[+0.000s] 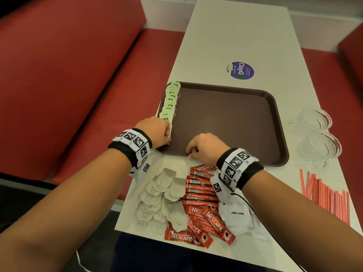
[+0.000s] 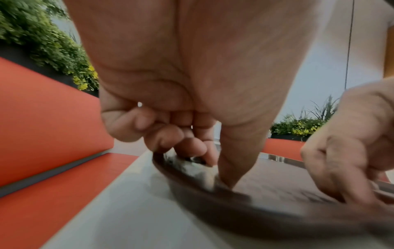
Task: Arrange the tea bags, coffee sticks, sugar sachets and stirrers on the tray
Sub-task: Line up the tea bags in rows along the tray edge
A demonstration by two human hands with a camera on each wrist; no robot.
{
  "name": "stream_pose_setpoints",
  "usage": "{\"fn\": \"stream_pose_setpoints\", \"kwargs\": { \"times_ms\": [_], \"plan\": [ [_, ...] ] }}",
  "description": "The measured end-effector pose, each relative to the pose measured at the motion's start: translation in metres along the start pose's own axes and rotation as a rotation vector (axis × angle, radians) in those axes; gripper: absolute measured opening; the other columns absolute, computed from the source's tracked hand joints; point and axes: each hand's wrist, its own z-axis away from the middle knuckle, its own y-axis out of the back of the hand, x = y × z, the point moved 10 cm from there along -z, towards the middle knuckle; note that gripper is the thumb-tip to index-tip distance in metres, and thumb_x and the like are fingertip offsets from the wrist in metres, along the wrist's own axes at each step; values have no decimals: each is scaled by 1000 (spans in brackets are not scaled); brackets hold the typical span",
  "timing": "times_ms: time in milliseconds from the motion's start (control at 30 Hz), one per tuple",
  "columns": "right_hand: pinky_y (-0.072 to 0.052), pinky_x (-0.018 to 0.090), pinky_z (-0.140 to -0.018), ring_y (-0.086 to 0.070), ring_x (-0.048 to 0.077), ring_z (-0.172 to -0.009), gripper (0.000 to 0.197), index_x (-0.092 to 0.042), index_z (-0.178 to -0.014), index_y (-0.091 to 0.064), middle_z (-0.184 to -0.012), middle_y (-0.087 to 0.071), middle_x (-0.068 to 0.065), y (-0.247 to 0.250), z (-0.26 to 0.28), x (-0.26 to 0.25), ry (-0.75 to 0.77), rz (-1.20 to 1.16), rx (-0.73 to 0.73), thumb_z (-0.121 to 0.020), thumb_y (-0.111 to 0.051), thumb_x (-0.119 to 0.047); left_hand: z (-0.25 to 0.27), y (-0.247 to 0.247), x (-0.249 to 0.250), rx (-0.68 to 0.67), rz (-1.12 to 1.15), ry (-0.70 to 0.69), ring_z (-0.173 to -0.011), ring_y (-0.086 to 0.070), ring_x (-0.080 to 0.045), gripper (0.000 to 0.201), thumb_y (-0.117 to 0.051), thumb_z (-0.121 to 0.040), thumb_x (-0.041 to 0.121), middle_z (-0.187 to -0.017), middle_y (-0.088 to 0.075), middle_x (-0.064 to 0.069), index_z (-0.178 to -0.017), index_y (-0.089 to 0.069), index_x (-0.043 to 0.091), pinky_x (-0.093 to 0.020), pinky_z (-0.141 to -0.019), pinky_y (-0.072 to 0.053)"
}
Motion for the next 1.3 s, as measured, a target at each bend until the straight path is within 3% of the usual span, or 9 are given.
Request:
{"fn": "stream_pose_setpoints", "kwargs": {
  "times_ms": [133,267,400,533,633,833,1067,1233,1300],
  "plan": [
    [-45,26,-78,-62,15,-88,20,-24,-112,-74,-89,-63,-10,-2,1,-1,-15,30,-9,-93,-66,-25,4,3,0,-21,45,-20,-80,-59,-15,20,-68,-85,47,-85,-63,6,-83,-59,29,-33,-70,-51],
    [-44,28,-74,-63,19,-93,25,-23,-116,-68,-99,-65,-5,-2,7,-6,-10,65,7,-93,-63,-31,35,24,10,47,213,-145,-75,-58,-7,15,-69,-85,45,-80,-63,12,-89,-63,32,-29,-69,-49],
    [-48,33,-85,-56,18,-102,38,-25,-121,-64,-112,-60,-2,-3,23,-27,105,52,29,-87,-70,-41,80,10,29,-88,225,-290,-76,-57,3,13,-72,-85,43,-89,-66,17,-96,-70,36,-22,-71,-48],
    [-49,36,-87,-56,15,-101,48,-33,-112,-68,-108,-60,-9,-25,40,-50,195,19,-138,-72,-81,-55,105,-25,31,-216,108,-323,-88,-61,-3,30,-70,-83,51,-104,-66,16,-110,-69,37,-31,-81,-52],
    [-51,37,-88,-55,16,-105,55,-33,-114,-70,-112,-62,-10,-41,51,-55,185,76,-256,-65,-88,-50,111,-41,30,-249,64,-327,-94,-59,-6,41,-73,-80,51,-109,-66,16,-117,-66,36,-29,-84,-51],
    [-50,44,-91,-50,21,-109,29,-37,-106,-74,-111,-62,-5,-45,57,-66,225,152,-161,-78,-80,-33,112,-44,27,-193,60,-307,-91,-57,-5,39,-76,-76,52,-106,-64,16,-111,-66,38,-26,-78,-48],
    [-53,37,-86,-62,14,-92,10,-32,-82,-75,-99,-70,-9,-37,50,-57,191,35,-122,-76,-83,-34,115,-37,25,-141,89,-288,-87,-63,-6,27,-63,-87,53,-98,-72,12,-111,-70,40,-29,-79,-52],
    [-46,26,-68,-56,6,-76,10,-25,-84,-74,-81,-63,-12,-21,52,-50,185,-74,-28,-80,-80,-32,116,-12,26,48,162,-290,-83,-64,-7,23,-56,-97,44,-93,-74,12,-107,-74,33,-28,-75,-51],
    [-47,27,-69,-59,8,-77,8,-25,-86,-71,-81,-66,-9,-15,53,-48,200,-108,3,-84,-76,-30,114,-1,21,117,228,-268,-82,-64,-6,23,-56,-97,42,-93,-74,12,-107,-73,31,-27,-76,-51]
  ]
}}
